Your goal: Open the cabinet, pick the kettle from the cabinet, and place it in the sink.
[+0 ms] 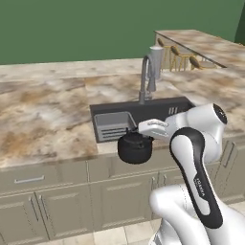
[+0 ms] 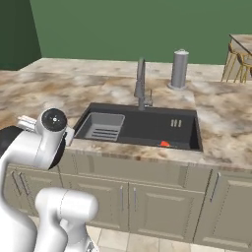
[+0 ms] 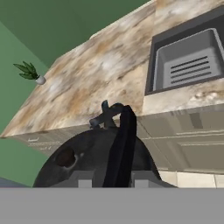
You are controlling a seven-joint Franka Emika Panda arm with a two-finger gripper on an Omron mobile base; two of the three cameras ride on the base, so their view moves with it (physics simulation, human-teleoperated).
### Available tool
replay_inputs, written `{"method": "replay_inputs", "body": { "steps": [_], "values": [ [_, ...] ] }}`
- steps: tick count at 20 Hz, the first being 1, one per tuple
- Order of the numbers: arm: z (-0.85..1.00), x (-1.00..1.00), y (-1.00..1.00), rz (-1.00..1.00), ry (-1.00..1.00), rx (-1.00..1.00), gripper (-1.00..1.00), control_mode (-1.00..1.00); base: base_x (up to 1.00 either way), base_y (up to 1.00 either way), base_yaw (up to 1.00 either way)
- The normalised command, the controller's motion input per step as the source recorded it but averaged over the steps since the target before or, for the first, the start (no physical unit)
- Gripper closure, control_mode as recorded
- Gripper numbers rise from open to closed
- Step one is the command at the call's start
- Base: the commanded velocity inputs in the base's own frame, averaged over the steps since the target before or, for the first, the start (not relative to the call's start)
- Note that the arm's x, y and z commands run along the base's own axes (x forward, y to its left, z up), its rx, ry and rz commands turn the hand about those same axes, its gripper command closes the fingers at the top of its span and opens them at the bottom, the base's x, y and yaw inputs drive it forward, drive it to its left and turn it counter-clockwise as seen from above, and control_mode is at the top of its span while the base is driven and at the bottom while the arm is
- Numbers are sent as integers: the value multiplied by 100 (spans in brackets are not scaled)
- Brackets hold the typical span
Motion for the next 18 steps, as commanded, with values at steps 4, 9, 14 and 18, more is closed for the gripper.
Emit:
{"method": "replay_inputs", "body": {
  "steps": [4, 9, 14, 18],
  "values": [
    [0, 0, 0, 0, 0, 0, 100, 100, 24, -51, 0],
    [0, 0, 0, 0, 0, 0, 100, 100, 25, -49, 2],
    [0, 0, 0, 0, 0, 0, 100, 100, 31, -46, 5],
    [0, 0, 0, 0, 0, 0, 100, 100, 38, -42, 6]
  ]
}}
